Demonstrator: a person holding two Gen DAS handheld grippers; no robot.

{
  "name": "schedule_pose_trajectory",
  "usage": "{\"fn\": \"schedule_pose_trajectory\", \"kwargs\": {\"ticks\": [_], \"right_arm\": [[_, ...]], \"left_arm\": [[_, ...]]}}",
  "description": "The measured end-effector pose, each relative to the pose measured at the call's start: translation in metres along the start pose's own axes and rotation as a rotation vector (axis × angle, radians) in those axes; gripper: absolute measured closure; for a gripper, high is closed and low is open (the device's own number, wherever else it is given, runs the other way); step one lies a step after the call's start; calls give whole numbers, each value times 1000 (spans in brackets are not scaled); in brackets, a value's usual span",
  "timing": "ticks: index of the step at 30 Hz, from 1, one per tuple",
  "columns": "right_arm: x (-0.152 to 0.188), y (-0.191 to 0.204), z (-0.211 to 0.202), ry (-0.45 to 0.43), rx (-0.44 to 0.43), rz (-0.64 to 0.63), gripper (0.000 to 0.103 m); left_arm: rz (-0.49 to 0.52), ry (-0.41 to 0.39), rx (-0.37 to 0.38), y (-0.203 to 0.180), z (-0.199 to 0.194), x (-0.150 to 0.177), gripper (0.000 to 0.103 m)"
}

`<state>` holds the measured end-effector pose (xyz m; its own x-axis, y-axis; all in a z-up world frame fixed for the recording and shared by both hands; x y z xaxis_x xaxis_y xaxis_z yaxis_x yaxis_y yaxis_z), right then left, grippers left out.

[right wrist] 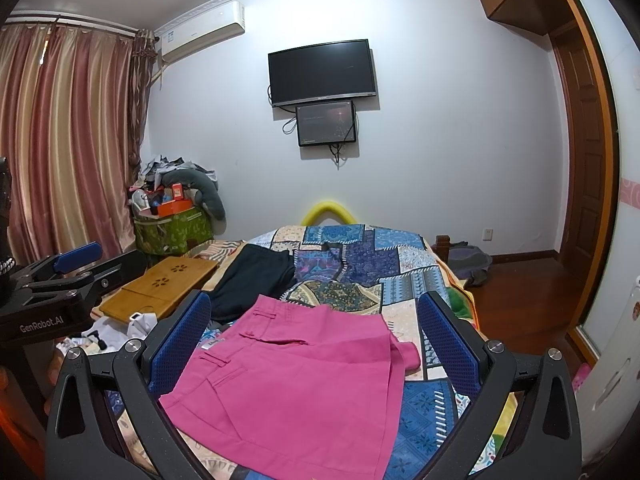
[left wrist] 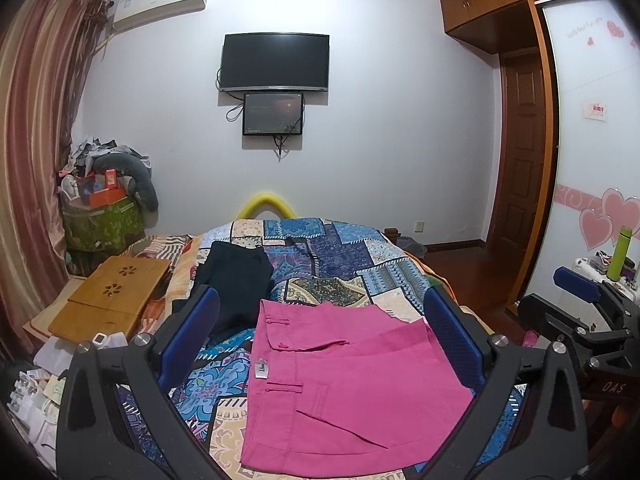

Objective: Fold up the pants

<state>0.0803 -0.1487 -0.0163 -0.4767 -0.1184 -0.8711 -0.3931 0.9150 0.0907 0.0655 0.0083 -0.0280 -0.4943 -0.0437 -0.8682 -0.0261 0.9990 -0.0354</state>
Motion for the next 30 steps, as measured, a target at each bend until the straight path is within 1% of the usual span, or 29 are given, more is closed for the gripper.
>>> {"fn": "schedule_pose_trajectory", "kwargs": {"ticks": [30], "right_arm": [[-2,-1,0,1,-1,5,0]], "left_arm": [[1,5,1,-1,2,1,0]]}}
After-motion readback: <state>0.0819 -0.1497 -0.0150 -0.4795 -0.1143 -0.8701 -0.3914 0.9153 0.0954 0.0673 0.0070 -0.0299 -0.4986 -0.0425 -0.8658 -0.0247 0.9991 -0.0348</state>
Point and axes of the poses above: each gripper's, at about its wrist camera, not at the fingertips, and z roughly the way its jaws point, y to its left, x to its underside, the point moved 6 cm from there along z, roughly the way its jaws point, and after that the axes turned 12 degrees about y, right-handed, at the moved point
